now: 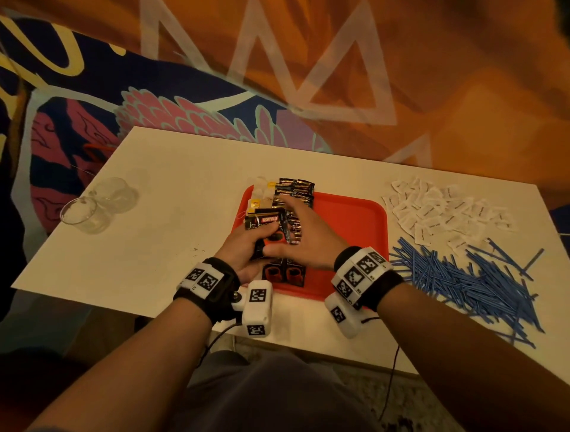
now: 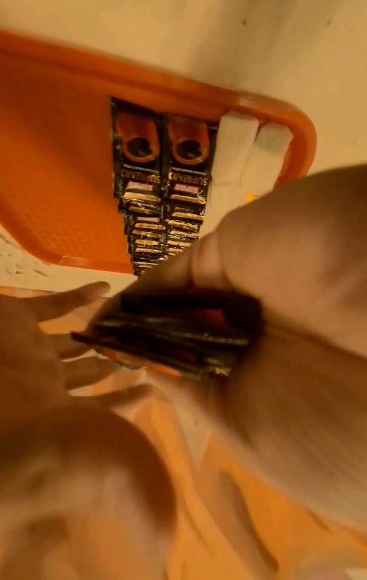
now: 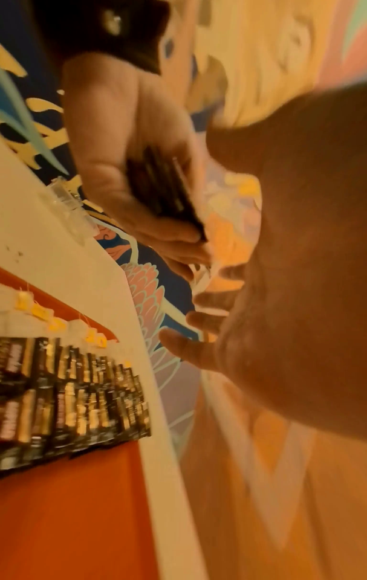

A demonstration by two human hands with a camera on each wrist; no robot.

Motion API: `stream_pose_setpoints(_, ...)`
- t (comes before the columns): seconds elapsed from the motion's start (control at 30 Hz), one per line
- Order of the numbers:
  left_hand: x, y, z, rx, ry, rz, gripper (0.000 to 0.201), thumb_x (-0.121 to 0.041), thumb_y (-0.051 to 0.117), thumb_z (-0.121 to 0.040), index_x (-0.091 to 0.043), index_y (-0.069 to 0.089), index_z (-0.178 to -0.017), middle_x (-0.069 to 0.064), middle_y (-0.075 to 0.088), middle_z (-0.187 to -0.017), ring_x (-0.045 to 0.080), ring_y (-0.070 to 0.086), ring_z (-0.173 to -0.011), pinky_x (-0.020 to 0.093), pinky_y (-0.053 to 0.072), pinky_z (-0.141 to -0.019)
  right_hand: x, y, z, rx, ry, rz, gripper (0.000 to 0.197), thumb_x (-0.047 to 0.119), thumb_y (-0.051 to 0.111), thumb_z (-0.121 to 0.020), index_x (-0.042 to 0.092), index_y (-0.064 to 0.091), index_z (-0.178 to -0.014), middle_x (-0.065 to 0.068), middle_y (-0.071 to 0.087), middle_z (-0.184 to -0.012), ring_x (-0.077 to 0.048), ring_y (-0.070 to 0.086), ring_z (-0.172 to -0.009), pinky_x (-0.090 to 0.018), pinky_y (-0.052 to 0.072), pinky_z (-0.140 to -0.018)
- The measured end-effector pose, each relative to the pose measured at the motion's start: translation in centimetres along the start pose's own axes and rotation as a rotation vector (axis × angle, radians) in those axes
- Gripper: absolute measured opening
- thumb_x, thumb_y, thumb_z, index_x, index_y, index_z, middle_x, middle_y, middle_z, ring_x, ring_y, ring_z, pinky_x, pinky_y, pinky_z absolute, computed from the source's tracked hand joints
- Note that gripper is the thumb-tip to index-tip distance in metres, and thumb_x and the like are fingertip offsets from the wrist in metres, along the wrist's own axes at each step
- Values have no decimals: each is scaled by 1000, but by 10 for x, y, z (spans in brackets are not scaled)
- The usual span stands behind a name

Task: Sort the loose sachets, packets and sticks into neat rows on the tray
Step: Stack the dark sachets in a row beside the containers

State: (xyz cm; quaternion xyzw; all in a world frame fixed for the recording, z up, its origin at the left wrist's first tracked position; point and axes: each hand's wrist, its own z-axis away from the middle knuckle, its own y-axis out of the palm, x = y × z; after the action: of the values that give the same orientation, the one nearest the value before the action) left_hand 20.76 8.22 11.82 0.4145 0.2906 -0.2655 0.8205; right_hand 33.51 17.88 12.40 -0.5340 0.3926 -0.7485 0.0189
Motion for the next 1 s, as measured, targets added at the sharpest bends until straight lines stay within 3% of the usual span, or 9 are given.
stream_pose_setpoints(0.1, 5, -8, -4, -104, 89, -106, 30, -2, 63, -91, -5, 64, -121, 14, 75, -101, 28, 73, -93, 32, 59, -65, -7, 4, 4, -99, 213, -201, 60, 43, 81, -76, 24, 54, -126, 4, 62, -123, -9, 61, -106, -31, 52, -92)
stream_pose_setpoints(0.2, 12, -13, -9, -147, 143, -217, 42, -4, 71, -85, -5, 63, -127, 17, 71, -115, 34, 69, -108, 45, 58, -85, -10, 14, 7, -112, 306, -369, 20, 25, 80, -80, 24, 65, -92, 3, 69, -82, -20, 70, -83, -49, 57, -84)
stream_pose_setpoints(0.3, 13, -11, -9, -190, 202, -333, 36, -6, 72, -87, -7, 66, -122, 13, 73, -112, 30, 70, -105, 48, 55, -93, -9, 25, 6, -160, 337, -446, 16, 12, 79, -80, 20, 66, -83, -8, 70, -78, -36, 71, -84, -56, 57, -79)
stream_pose_setpoints(0.43, 3, -16, -12, -286, 174, -217, 17, -8, 68, -91, -6, 68, -108, 11, 75, -94, 27, 74, -87, 36, 60, -68, -14, 31, 6, -124, 352, -362, 19, 15, 81, -78, 26, 66, -78, 7, 63, -64, -14, 61, -62, -29, 53, -64)
stream_pose_setpoints(0.5, 3, -20, -15, -287, 132, -238, 10, -5, 64, -92, -10, 68, -101, 7, 75, -84, 24, 74, -79, 33, 59, -61, -18, 34, 6, -115, 361, -312, 19, 18, 82, -78, 28, 66, -80, 11, 63, -67, -5, 59, -62, -22, 49, -64)
stream_pose_setpoints(0.63, 10, -27, -21, -280, 128, -341, 12, -4, 64, -93, -14, 68, -97, 5, 75, -89, 26, 73, -89, 44, 59, -80, -25, 44, 5, -98, 389, -284, 15, 21, 84, -76, 24, 72, -84, 8, 68, -74, -6, 62, -66, -22, 48, -64)
stream_pose_setpoints(0.73, 15, -37, -29, -350, 145, -399, 2, -16, 68, -93, -19, 68, -94, 0, 74, -83, 23, 73, -85, 47, 59, -83, -32, 54, 7, -105, 429, -228, 15, 20, 83, -77, 25, 70, -84, 14, 64, -73, 0, 59, -65, -16, 44, -61)
stream_pose_setpoints(0.9, 20, -63, -35, -455, -37, -230, 26, -28, 59, -99, -5, 64, -111, 5, 67, -69, 20, 63, -57, 37, 57, -61, -57, 74, 14, -118, 548, -141, 14, 19, 73, -87, 12, 75, -99, 7, 63, -83, -8, 58, -76, -11, 41, -58)
stream_pose_setpoints(1.0, 21, -80, -34, -449, -147, -121, 23, -28, 57, -99, -8, 61, -109, 7, 66, -71, 22, 63, -59, 39, 56, -65, -70, 88, 12, -108, 615, -119, 19, 19, 69, -91, 10, 72, -107, 0, 67, -100, -10, 57, -84, -12, 39, -61)
